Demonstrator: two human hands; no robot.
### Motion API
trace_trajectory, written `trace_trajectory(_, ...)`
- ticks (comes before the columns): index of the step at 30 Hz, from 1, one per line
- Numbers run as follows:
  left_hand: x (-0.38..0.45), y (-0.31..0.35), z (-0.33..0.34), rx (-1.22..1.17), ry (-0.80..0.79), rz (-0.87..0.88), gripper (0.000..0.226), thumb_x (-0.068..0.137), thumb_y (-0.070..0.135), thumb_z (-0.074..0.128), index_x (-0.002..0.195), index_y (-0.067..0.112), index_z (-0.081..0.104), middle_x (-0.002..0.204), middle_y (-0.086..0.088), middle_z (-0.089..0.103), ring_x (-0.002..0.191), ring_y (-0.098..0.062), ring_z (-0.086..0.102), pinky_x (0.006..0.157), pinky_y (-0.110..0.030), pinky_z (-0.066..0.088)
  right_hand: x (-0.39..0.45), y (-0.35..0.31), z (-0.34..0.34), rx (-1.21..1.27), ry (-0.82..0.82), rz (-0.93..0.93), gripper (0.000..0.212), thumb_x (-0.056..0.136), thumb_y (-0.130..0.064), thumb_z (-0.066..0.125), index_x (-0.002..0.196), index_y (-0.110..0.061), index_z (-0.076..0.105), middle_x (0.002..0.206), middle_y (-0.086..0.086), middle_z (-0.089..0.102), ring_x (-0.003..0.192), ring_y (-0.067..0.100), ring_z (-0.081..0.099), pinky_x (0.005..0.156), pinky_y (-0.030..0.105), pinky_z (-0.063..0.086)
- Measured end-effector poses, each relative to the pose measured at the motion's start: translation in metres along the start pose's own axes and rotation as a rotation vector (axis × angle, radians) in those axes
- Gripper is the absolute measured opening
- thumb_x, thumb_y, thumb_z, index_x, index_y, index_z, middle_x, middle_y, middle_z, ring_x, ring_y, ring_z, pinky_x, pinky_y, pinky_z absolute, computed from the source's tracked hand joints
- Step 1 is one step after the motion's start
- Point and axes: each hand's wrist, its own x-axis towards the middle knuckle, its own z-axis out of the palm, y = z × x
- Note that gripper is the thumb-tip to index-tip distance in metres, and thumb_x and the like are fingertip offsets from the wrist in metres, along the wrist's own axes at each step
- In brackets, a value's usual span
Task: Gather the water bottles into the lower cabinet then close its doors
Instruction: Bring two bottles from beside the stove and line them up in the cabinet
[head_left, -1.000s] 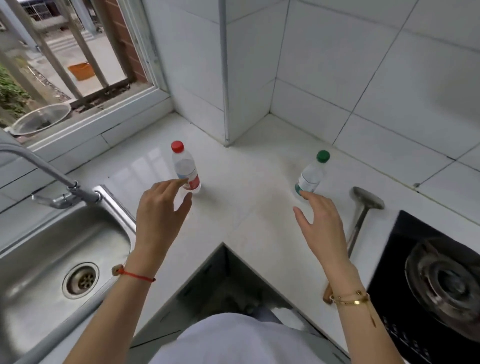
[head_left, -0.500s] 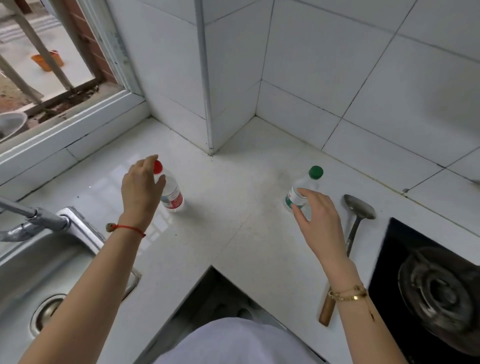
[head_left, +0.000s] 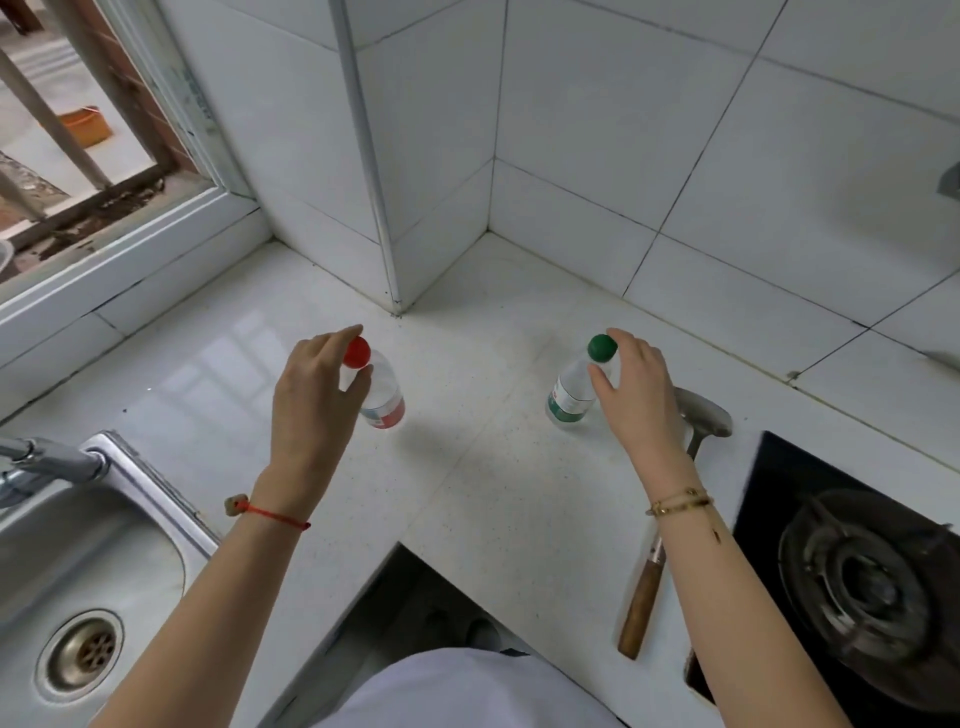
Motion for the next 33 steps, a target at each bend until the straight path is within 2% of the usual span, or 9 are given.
trace_trajectory(4,-0.011,0.027,0.004,-0.036,-0.022,0.018,0.048,0.086,0.012,0.072,0.132,0.009,0.060,0.122,-0.014,0.068,0.110,-0.031,0.063,0.096,-0.036,0.048,0.008,0.001,0.004,0.008,-0.034,-0.004,0.030,0.094,-0.022,0.059,0.120,-0.011,0.051,0.108,0.009,0.061,0.099,0.023,0.051,0.073,0.025,0.035)
trace_trajectory(8,-0.026,0.047,0.006,-0.058,-0.041,0.035,0.049,0.086,0.014,0.073,0.132,0.010,0.060,0.122,-0.012,0.068,0.110,-0.031,0.063,0.096,-0.038,0.050,-0.002,0.003,-0.002,0.001,-0.029,-0.016,0.028,0.093,-0.021,0.061,0.116,-0.008,0.053,0.102,0.012,0.062,0.093,0.024,0.054,0.071,0.025,0.034)
trace_trajectory(13,-0.050,0.064,0.001,-0.073,-0.072,0.065,0.049,0.085,0.013,0.073,0.132,0.012,0.061,0.122,-0.012,0.069,0.107,-0.031,0.065,0.094,-0.041,0.053,-0.043,0.010,-0.025,0.072,0.021,-0.010,0.032,0.093,-0.023,0.062,0.120,-0.008,0.054,0.103,0.011,0.062,0.096,0.025,0.056,0.075,0.025,0.037)
trace_trajectory(17,-0.077,0.072,-0.002,-0.103,-0.098,0.056,0.048,0.085,0.015,0.073,0.132,0.015,0.062,0.123,-0.010,0.069,0.107,-0.030,0.066,0.096,-0.043,0.053,-0.090,0.017,-0.047,0.129,0.056,0.002,0.029,0.092,-0.027,0.063,0.117,-0.015,0.055,0.101,0.002,0.061,0.095,0.019,0.056,0.078,0.030,0.047)
trace_trajectory(20,-0.099,0.078,-0.005,-0.146,-0.123,0.043,0.048,0.086,0.016,0.073,0.133,0.017,0.061,0.124,-0.007,0.068,0.108,-0.028,0.065,0.098,-0.042,0.051,-0.131,0.021,-0.061,0.110,0.054,0.032,0.027,0.093,-0.028,0.063,0.117,-0.018,0.055,0.096,-0.002,0.056,0.091,0.016,0.054,0.076,0.027,0.044)
trace_trajectory(24,-0.127,0.082,-0.012,-0.208,-0.191,0.046,0.049,0.085,0.017,0.073,0.133,0.021,0.062,0.125,-0.006,0.067,0.107,-0.026,0.065,0.100,-0.042,0.052,-0.188,0.020,-0.076,0.055,0.104,0.084,0.033,0.091,-0.028,0.065,0.119,-0.016,0.055,0.097,0.003,0.060,0.090,0.018,0.058,0.076,0.029,0.049)
trace_trajectory(27,-0.147,0.082,-0.017,-0.230,-0.253,0.096,0.050,0.084,0.018,0.074,0.132,0.021,0.062,0.124,-0.005,0.068,0.107,-0.026,0.065,0.101,-0.041,0.051,-0.232,0.015,-0.081,0.019,0.159,0.147,0.034,0.088,-0.027,0.067,0.118,-0.013,0.057,0.095,0.005,0.061,0.087,0.020,0.060,0.075,0.035,0.054)
trace_trajectory(33,-0.183,0.079,-0.033,-0.282,-0.438,0.303,0.051,0.081,0.017,0.078,0.130,0.021,0.064,0.122,-0.004,0.069,0.107,-0.025,0.066,0.101,-0.040,0.051,-0.331,-0.009,-0.084,-0.026,0.308,0.333,0.035,0.083,-0.019,0.072,0.115,-0.012,0.060,0.091,0.005,0.062,0.083,0.020,0.058,0.071,0.026,0.047)
